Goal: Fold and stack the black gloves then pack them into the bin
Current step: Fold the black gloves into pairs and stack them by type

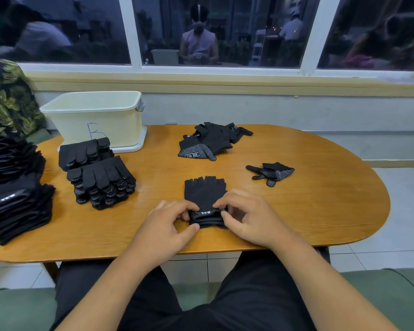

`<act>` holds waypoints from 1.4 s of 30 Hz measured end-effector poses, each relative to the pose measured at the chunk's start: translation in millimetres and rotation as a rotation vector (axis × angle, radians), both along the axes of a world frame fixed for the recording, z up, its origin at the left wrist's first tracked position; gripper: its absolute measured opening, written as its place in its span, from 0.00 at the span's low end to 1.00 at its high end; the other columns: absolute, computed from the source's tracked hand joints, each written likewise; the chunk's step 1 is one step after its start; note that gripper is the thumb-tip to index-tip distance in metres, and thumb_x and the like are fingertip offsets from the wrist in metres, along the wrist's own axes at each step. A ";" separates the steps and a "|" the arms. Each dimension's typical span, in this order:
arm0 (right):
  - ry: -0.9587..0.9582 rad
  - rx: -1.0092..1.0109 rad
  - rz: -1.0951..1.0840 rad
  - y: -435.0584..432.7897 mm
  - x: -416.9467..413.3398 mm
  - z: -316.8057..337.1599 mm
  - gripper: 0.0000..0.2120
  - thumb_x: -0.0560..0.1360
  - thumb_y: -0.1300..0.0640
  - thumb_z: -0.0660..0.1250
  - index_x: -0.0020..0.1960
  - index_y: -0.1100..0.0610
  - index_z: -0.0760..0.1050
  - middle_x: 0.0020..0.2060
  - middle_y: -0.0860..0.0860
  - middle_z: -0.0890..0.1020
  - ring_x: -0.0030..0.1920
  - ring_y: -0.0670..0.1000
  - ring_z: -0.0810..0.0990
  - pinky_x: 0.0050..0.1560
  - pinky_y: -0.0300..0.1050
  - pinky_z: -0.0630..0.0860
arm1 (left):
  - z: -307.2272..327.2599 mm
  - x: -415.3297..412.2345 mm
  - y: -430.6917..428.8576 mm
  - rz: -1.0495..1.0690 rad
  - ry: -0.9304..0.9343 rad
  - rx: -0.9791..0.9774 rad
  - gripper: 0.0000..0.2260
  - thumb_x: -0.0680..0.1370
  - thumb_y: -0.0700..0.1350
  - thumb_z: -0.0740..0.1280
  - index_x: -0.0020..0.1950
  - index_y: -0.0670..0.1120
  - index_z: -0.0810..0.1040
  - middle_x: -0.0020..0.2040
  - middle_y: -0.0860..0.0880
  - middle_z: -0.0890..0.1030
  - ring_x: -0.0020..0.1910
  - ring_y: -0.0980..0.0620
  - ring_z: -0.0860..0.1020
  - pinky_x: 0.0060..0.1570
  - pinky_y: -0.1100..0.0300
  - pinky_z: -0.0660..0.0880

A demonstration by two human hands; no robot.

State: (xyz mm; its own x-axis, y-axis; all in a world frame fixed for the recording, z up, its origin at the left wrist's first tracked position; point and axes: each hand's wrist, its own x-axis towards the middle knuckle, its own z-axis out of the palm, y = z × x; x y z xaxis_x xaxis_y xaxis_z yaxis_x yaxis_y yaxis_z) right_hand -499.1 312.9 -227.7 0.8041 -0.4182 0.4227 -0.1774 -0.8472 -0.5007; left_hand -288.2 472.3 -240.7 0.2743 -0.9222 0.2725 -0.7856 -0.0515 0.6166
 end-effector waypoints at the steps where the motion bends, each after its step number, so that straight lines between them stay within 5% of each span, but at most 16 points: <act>1: 0.008 0.010 0.001 0.1 -0.1 -0.4 0.10 0.80 0.56 0.72 0.60 0.49 0.85 0.52 0.38 0.80 0.49 0.46 0.81 0.48 0.37 0.78 | -0.3 -0.3 0.1 0.003 0.000 -0.004 0.14 0.78 0.55 0.74 0.63 0.65 0.78 0.50 0.64 0.77 0.58 0.62 0.72 0.59 0.58 0.72; 5: 0.116 0.014 0.027 1.0 3.0 2.1 0.14 0.78 0.45 0.75 0.62 0.44 0.83 0.54 0.36 0.76 0.51 0.43 0.79 0.50 0.38 0.77 | -1.6 1.0 -0.6 0.000 0.000 -0.007 0.13 0.78 0.53 0.74 0.61 0.64 0.80 0.50 0.64 0.78 0.58 0.62 0.72 0.57 0.62 0.71; 9: 0.146 -0.030 0.035 0.4 6.3 1.6 0.15 0.78 0.44 0.74 0.63 0.42 0.83 0.53 0.37 0.75 0.54 0.42 0.77 0.53 0.40 0.77 | -1.7 2.7 0.1 -0.012 0.075 0.020 0.14 0.79 0.48 0.74 0.61 0.63 0.80 0.52 0.63 0.79 0.59 0.59 0.74 0.57 0.65 0.71; 13: 0.148 -0.105 0.011 -1.1 6.9 -3.2 0.14 0.79 0.44 0.72 0.63 0.43 0.85 0.53 0.36 0.77 0.53 0.41 0.77 0.51 0.39 0.77 | 5.5 3.9 -8.0 0.229 0.229 0.053 0.05 0.81 0.53 0.68 0.56 0.59 0.80 0.49 0.56 0.81 0.52 0.56 0.78 0.49 0.59 0.74; 16: 0.140 -0.104 0.005 -2.5 7.3 -5.2 0.14 0.79 0.43 0.72 0.63 0.42 0.86 0.52 0.36 0.77 0.52 0.41 0.78 0.50 0.38 0.76 | 19.0 3.9 -31.4 0.404 -0.018 0.227 0.21 0.82 0.68 0.58 0.53 0.53 0.80 0.50 0.55 0.80 0.55 0.51 0.77 0.57 0.48 0.75; 18: 0.138 -0.095 0.008 -3.6 7.6 -5.3 0.14 0.78 0.43 0.72 0.63 0.42 0.86 0.52 0.36 0.77 0.52 0.41 0.79 0.50 0.41 0.78 | 32.8 4.1 -55.5 0.452 -0.056 0.350 0.31 0.80 0.73 0.55 0.50 0.47 0.81 0.46 0.52 0.81 0.49 0.47 0.79 0.50 0.48 0.76; 20: 0.139 -0.081 0.004 -4.6 7.6 -4.9 0.14 0.78 0.42 0.73 0.62 0.42 0.86 0.51 0.36 0.78 0.52 0.41 0.79 0.50 0.42 0.78 | 40.7 6.9 -80.2 0.463 -0.078 0.454 0.33 0.79 0.74 0.57 0.46 0.44 0.80 0.42 0.49 0.80 0.44 0.45 0.80 0.43 0.51 0.75; 25: 0.144 -0.079 0.001 -4.0 6.4 -4.2 0.15 0.78 0.40 0.72 0.63 0.39 0.85 0.52 0.36 0.78 0.53 0.41 0.79 0.50 0.40 0.77 | 49.0 13.8 -113.6 0.426 -0.012 0.599 0.20 0.78 0.62 0.73 0.44 0.46 0.75 0.45 0.48 0.79 0.46 0.46 0.80 0.45 0.54 0.77; 28: 0.159 -0.095 -0.013 -3.9 7.2 -3.3 0.15 0.78 0.36 0.71 0.62 0.38 0.85 0.53 0.35 0.78 0.52 0.42 0.78 0.52 0.38 0.73 | 46.3 13.6 -113.5 0.419 0.101 0.513 0.17 0.78 0.54 0.76 0.43 0.42 0.77 0.42 0.46 0.81 0.40 0.46 0.79 0.38 0.55 0.73; 31: 0.145 -0.082 -0.035 -3.2 6.8 -1.9 0.14 0.80 0.34 0.68 0.59 0.38 0.85 0.51 0.36 0.78 0.51 0.42 0.78 0.53 0.38 0.69 | 34.6 2.1 -102.5 0.348 0.272 0.215 0.13 0.80 0.51 0.73 0.43 0.44 0.76 0.39 0.47 0.80 0.38 0.46 0.79 0.38 0.53 0.73; 35: 0.020 0.084 -0.048 -6.9 7.9 -2.7 0.08 0.82 0.43 0.70 0.54 0.41 0.87 0.49 0.37 0.80 0.54 0.43 0.79 0.54 0.45 0.75 | 18.3 -11.9 -84.0 0.258 0.584 -0.150 0.10 0.82 0.53 0.71 0.49 0.52 0.72 0.46 0.39 0.84 0.46 0.34 0.83 0.44 0.35 0.80; 38: -0.148 0.136 -0.162 -15.3 7.4 -3.0 0.09 0.79 0.48 0.75 0.59 0.40 0.84 0.57 0.36 0.79 0.64 0.43 0.76 0.63 0.44 0.74 | 19.1 -14.8 -77.9 0.153 0.798 -0.281 0.10 0.85 0.47 0.70 0.54 0.46 0.70 0.50 0.35 0.84 0.51 0.28 0.83 0.48 0.28 0.79; 42: -0.197 0.505 -0.191 -23.1 7.4 3.8 0.24 0.76 0.48 0.79 0.67 0.33 0.75 0.74 0.34 0.71 0.75 0.40 0.71 0.74 0.46 0.70 | 25.7 -22.9 -73.3 0.081 0.857 -0.304 0.08 0.86 0.44 0.68 0.55 0.45 0.70 0.52 0.36 0.84 0.53 0.34 0.85 0.51 0.31 0.81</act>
State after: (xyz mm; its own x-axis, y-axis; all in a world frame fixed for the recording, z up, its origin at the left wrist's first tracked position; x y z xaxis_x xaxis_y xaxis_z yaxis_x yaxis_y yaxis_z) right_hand -491.7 289.8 -223.9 0.6209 -0.7371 0.2668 -0.1659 -0.4562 -0.8743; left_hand -311.1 399.0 -215.0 0.5557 -0.8131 0.1732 -0.0529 0.1733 0.9834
